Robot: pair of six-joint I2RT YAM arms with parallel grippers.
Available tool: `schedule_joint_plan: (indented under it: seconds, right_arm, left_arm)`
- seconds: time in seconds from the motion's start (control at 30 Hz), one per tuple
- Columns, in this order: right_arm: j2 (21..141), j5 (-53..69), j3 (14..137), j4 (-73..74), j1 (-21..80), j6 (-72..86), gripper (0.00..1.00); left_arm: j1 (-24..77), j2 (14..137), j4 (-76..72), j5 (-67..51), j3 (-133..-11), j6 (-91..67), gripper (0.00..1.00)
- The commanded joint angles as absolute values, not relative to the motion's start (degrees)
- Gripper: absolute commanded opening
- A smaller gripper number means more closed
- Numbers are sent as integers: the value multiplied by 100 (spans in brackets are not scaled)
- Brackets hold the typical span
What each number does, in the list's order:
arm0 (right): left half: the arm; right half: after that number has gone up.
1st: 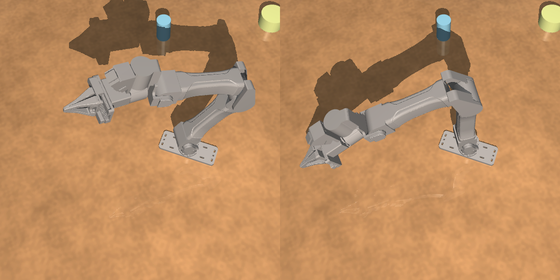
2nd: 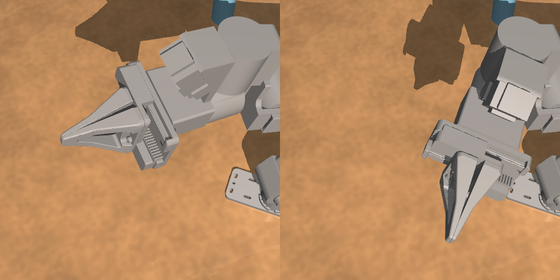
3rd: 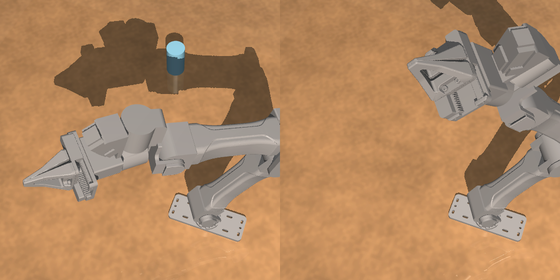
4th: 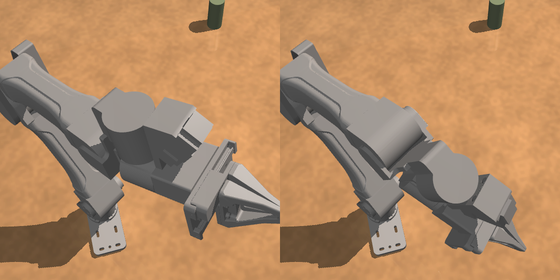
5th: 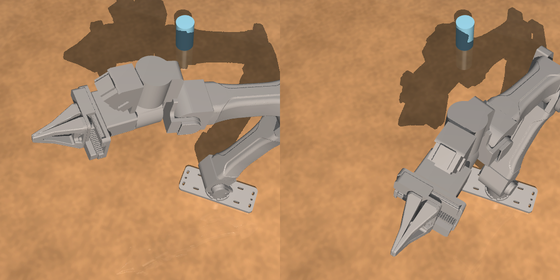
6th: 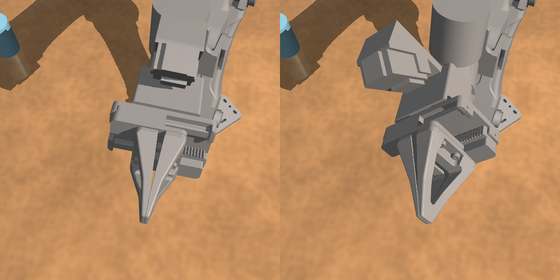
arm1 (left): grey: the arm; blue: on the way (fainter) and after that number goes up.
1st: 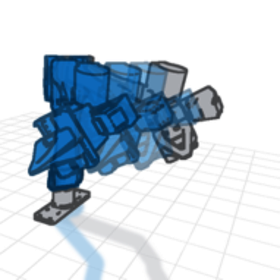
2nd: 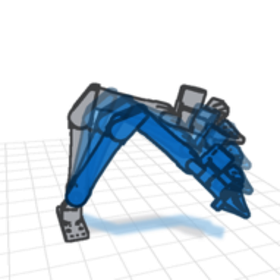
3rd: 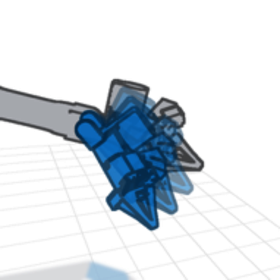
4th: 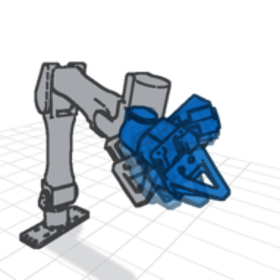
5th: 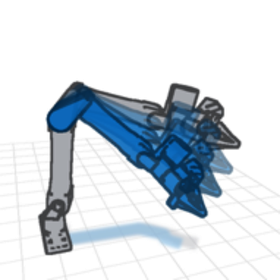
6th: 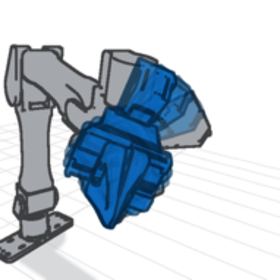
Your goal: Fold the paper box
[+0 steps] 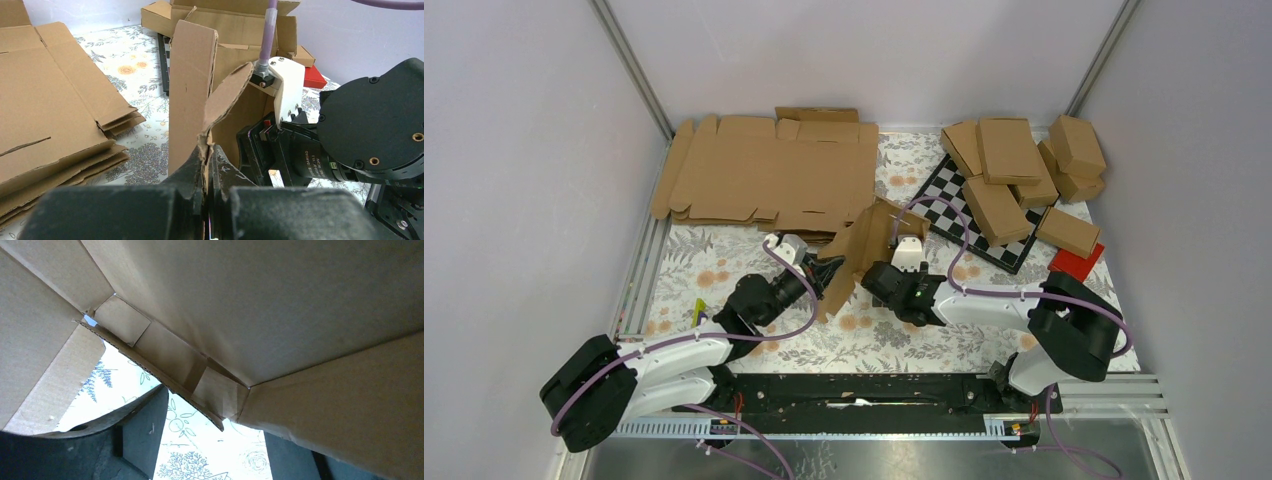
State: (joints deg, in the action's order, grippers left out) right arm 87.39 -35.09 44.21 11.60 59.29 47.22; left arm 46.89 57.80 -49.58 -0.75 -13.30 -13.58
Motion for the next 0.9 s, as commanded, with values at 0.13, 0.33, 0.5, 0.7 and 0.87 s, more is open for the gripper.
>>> schedule_joint_plan:
  seconds: [0.13, 0.33, 0.5, 0.7, 0.87]
  right_arm:
    - [8793, -4208, 4575, 982, 5992, 5030, 61]
    - [9162, -4620, 4646, 984, 5986, 5162, 56]
    - [9491, -4763, 4714, 985, 5988, 5263, 55]
    - [9828, -4700, 4740, 988, 5985, 5331, 56]
    - [10213, -4550, 5084, 1377, 5985, 5375, 62]
  left_arm:
    - [4728, 5836, -4934, -434, -1521, -1547, 0]
    - [4729, 5877, -4965, -459, -1517, -1556, 0]
    - [4728, 5898, -4976, -464, -1521, -1556, 0]
    - [4729, 5889, -4979, -466, -1512, -1556, 0]
    - [4728, 5906, -4984, -472, -1512, -1556, 0]
